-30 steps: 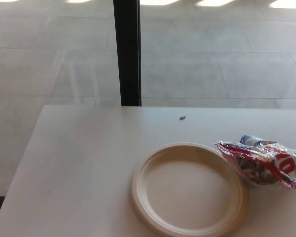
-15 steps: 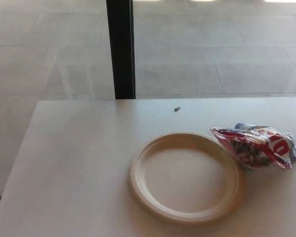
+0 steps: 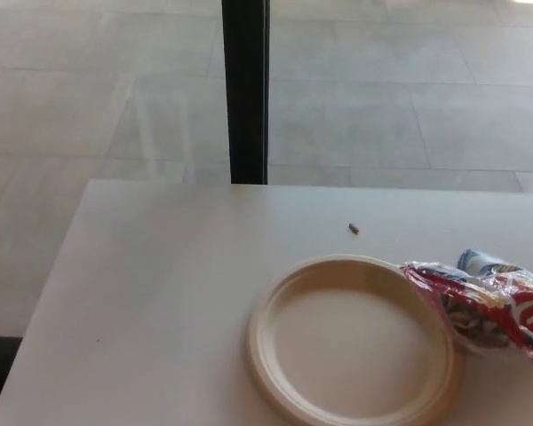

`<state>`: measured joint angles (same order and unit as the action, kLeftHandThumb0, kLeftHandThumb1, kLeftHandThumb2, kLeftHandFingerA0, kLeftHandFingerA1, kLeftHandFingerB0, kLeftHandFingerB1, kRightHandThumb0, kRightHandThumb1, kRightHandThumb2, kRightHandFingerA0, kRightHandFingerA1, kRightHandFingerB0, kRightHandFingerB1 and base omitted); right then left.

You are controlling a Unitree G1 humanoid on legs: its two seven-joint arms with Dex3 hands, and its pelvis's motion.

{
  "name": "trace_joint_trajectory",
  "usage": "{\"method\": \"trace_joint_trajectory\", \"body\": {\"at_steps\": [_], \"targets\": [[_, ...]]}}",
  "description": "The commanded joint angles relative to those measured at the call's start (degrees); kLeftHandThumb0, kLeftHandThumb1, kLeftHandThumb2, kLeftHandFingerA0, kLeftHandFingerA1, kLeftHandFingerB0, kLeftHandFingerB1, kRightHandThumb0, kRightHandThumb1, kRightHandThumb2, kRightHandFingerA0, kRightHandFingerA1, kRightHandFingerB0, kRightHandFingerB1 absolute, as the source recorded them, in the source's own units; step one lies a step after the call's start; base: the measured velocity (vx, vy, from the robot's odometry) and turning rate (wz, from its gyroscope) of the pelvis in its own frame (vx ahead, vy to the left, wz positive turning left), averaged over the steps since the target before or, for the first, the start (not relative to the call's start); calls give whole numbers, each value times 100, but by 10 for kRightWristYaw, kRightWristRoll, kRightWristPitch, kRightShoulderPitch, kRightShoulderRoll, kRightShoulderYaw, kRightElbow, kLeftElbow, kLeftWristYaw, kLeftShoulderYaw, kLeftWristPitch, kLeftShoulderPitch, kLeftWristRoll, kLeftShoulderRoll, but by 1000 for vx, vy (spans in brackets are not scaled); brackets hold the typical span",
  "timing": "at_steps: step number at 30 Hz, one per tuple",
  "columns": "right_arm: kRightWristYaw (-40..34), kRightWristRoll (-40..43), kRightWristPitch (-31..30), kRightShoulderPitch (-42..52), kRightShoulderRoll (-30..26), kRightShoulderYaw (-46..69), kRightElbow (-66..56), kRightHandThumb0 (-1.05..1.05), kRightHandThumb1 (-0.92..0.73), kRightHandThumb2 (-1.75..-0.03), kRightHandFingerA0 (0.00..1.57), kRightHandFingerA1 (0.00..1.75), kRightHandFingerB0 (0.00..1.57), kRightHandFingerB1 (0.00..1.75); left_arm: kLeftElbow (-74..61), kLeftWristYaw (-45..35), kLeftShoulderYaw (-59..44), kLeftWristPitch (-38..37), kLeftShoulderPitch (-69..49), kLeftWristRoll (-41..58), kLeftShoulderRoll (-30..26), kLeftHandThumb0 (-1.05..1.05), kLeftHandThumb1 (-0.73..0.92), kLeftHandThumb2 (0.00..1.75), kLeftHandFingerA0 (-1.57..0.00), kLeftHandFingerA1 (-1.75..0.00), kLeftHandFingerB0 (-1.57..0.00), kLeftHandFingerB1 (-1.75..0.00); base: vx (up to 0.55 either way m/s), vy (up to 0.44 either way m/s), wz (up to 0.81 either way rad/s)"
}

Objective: The robot uses its right hand to pick up a bag of sunflower seeds kept in the middle of the desk and tilts it over a plate kept next to it to pour out a few seeds and then puts the bag of seeds back on the desk

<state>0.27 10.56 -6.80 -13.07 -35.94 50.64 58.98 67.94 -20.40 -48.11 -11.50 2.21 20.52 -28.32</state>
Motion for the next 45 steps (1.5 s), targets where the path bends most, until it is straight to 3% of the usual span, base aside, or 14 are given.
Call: {"method": "trace_joint_trajectory", "body": {"at_steps": [1, 2, 10, 11, 18, 19, 20, 21, 29, 30, 34, 39, 40, 45], "targets": [[-38, 73, -49, 24, 7, 38, 40, -41, 19, -116, 0, 95, 1, 94, 10, -18, -5, -17, -2, 35, -4, -67, 67, 60, -39, -49, -33, -37, 0, 0, 0], [-42, 74, -48, 28, 6, 39, 43, -60, 27, -144, 0, 129, 0, 133, 11, -17, -1, -17, -2, 32, -6, -67, 67, 60, -39, -48, -32, -36, 0, 0, 0], [-3, 81, -10, -33, -22, 1, 9, -105, -19, -93, 3, 96, 18, 110, 9, -37, 16, -16, -1, 37, -10, -66, 71, 61, -35, -50, -29, -36, 0, 0, 0], [-6, 76, -9, -41, -23, -10, -3, -105, -41, -68, 0, 132, 1, 157, 9, -41, 19, -18, -2, 36, -9, -66, 71, 61, -35, -50, -29, -36, 0, 0, 0], [4, 73, -15, -92, -17, -72, -118, -104, -54, -54, 4, 130, 25, 120, 13, -34, 33, -17, -1, 40, -5, -67, 70, 61, -35, -47, -29, -35, 0, 0, 0], [6, 71, -13, -96, -13, -81, -134, -87, -46, -94, 1, 83, 33, 90, 12, -34, 34, -18, -2, 40, -4, -68, 70, 61, -34, -48, -28, -34, 0, 0, 0], [10, 72, -16, -94, -11, -88, -149, -86, -59, -51, 0, 121, 18, 104, 11, -34, 35, -19, -2, 41, -4, -68, 70, 61, -34, -48, -29, -35, 0, 0, 0], [21, 67, -15, -89, -10, -105, -174, -81, -46, -90, 0, 73, 23, 77, 11, -35, 37, -19, -2, 41, -4, -68, 71, 61, -34, -47, -28, -34, 0, 0, 0], [48, 9, 6, -23, 18, -241, -329, -53, -59, -59, 14, 44, 10, 28, 14, -38, 46, -23, -8, 42, -3, -69, 72, 62, -36, -49, -28, -35, 0, 0, 0], [62, 0, 15, -6, 17, -262, -348, -34, -44, -97, 0, 51, 0, 50, 16, -37, 48, -25, -9, 41, -2, -70, 71, 61, -36, -50, -28, -35, 0, 0, 0], [80, -53, 34, 31, 0, -347, -374, -69, -46, -78, 7, 43, 5, 30, 27, -31, 43, -19, -7, 48, 1, -67, 68, 61, -40, -51, -32, -36, 0, 0, 0], [112, -115, 71, 33, -17, -451, -353, -36, -39, -96, 1, 52, 0, 50, 22, -36, 50, -29, -16, 42, 8, -70, 69, 61, -37, -51, -33, -35, 0, 0, 0], [107, -123, 73, 28, -17, -463, -344, -60, -58, -58, 14, 54, 11, 29, 22, -35, 51, -29, -16, 41, 8, -69, 69, 61, -37, -50, -32, -35, 0, 0, 0], [101, -155, 100, 5, -30, -507, -295, -63, -40, -81, 6, 52, 0, 35, 24, -40, 59, -36, -23, 35, 9, -71, 68, 61, -40, -51, -34, -35, 0, 0, 0]]}}
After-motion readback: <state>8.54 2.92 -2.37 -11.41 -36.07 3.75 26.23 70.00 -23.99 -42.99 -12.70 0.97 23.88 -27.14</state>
